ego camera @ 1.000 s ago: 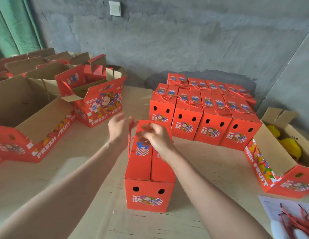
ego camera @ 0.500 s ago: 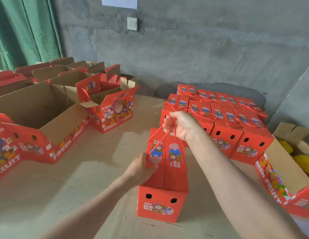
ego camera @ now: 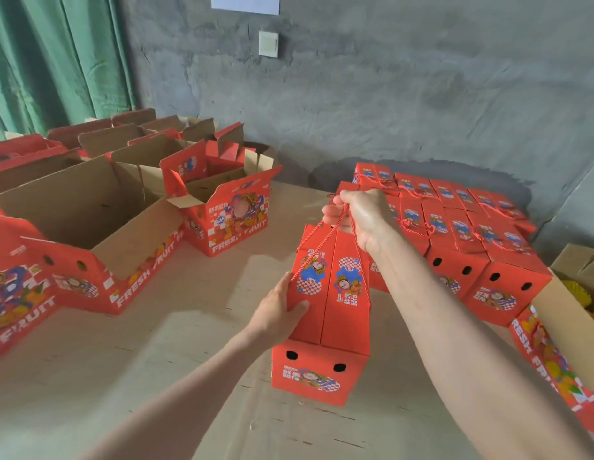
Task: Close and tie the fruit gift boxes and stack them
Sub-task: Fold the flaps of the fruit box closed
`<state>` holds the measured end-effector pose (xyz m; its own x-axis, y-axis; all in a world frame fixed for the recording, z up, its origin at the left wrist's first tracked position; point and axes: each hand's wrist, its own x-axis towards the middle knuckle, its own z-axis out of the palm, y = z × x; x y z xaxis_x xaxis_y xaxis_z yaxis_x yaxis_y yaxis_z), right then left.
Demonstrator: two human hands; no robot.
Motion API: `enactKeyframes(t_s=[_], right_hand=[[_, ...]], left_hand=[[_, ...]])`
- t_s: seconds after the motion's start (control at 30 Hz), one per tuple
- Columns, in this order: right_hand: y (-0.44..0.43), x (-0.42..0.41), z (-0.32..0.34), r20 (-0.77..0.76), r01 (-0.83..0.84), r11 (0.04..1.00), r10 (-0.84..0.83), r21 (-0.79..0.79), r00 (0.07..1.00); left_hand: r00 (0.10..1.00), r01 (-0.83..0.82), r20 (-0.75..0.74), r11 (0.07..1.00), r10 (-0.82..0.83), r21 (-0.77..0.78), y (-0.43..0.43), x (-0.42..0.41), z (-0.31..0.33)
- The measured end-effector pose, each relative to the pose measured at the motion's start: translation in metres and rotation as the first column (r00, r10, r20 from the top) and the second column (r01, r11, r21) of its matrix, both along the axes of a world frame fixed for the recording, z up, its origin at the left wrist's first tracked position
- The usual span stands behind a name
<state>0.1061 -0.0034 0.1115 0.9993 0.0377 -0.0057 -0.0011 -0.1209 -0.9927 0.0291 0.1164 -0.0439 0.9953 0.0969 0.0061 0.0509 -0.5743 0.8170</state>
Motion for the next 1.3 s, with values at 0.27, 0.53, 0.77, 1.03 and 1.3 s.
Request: enactKeyframes(t_s=[0.27,0.53,0.77,1.03,1.3], right_hand=[[-0.008,0.018,-0.043,0.167,0.018,0.917,0.054,-0.399,0.984],[-0.020,-0.029,-0.124,-0.218,-0.297,0.177,0.366,-0.938,0.905],[-0.043,-0.055,-0.187,-0.037,-0.132,0.238,0.366,-0.962,0.930],[-0.038,-0.014,-0.196,0.008,-0.079,0.244,0.336,-0.967,0.942],[-0.055,0.064,-0.185,-0.040,-0.135,0.248,0.354,-0.959,0.934]], left_hand=[[0.963,-0.080,-0.259,0.996,0.068,-0.038,0.001,0.031,-0.026],[0.972,-0.058,-0.230,0.997,0.043,-0.057,0.004,0.033,-0.030],[0.948,-0.051,-0.291,0.848,-0.124,-0.527,0.008,-0.006,-0.047],[0.956,-0.009,-0.266,0.900,-0.120,-0.437,0.008,0.048,-0.039],[0.977,-0.067,-0.205,0.998,0.065,0.000,-0.020,0.138,-0.035]])
